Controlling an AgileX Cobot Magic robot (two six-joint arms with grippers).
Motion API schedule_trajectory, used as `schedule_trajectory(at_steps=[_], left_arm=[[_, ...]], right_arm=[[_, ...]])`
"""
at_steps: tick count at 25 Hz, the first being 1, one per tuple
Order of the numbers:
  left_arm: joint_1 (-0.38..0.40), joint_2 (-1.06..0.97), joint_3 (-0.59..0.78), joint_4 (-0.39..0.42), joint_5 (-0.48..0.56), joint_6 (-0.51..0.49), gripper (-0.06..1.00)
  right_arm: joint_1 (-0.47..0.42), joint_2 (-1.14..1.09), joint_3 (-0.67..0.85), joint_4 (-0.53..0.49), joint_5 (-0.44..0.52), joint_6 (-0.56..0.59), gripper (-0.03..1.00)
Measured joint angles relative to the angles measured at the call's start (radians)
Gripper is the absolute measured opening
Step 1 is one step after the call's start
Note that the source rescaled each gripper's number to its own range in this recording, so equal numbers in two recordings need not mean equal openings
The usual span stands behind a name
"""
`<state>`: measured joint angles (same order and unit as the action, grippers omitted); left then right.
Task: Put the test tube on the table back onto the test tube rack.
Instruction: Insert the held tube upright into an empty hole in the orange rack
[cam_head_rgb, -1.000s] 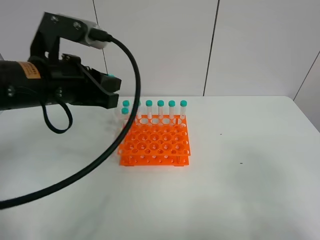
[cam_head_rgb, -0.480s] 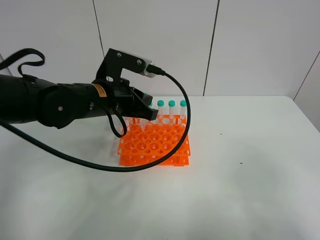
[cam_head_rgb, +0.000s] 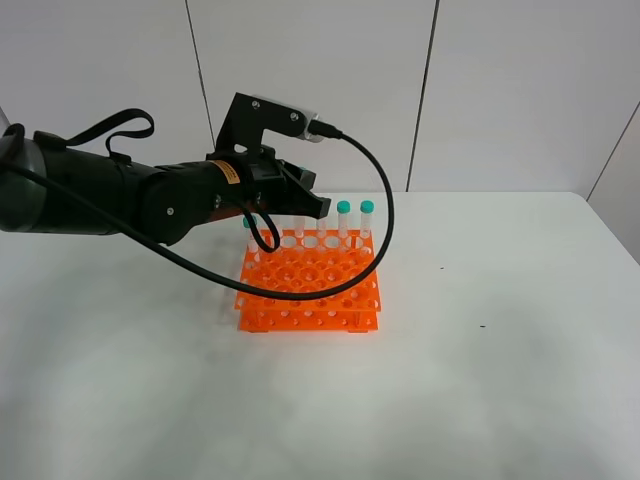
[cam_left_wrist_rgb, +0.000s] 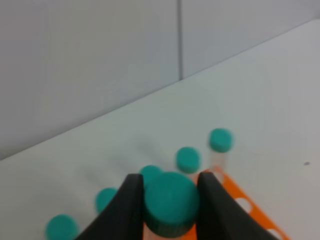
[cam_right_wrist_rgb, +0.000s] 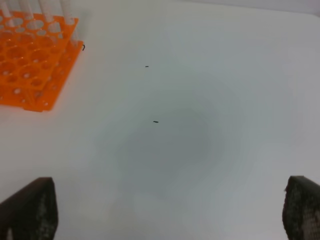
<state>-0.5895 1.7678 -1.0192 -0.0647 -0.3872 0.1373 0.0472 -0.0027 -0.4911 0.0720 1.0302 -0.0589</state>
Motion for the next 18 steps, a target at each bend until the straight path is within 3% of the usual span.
schedule_trajectory(at_steps=[6, 12, 18], left_arm=[[0.07, 0.009, 0.0, 0.0, 0.001, 0.0, 0.0], [0.061, 0.045, 0.0, 0.0, -0.007, -0.073, 0.0], [0.061, 0.069, 0.0, 0.0, -0.047, -0.077, 0.0]], right_arm=[[0.0, 0.0, 0.0, 0.0, 0.0, 0.0, 1.0], [0.0, 0.0, 0.0, 0.0, 0.0, 0.0, 1.0], [0.0, 0.0, 0.0, 0.002, 0.0, 0.0, 1.0]])
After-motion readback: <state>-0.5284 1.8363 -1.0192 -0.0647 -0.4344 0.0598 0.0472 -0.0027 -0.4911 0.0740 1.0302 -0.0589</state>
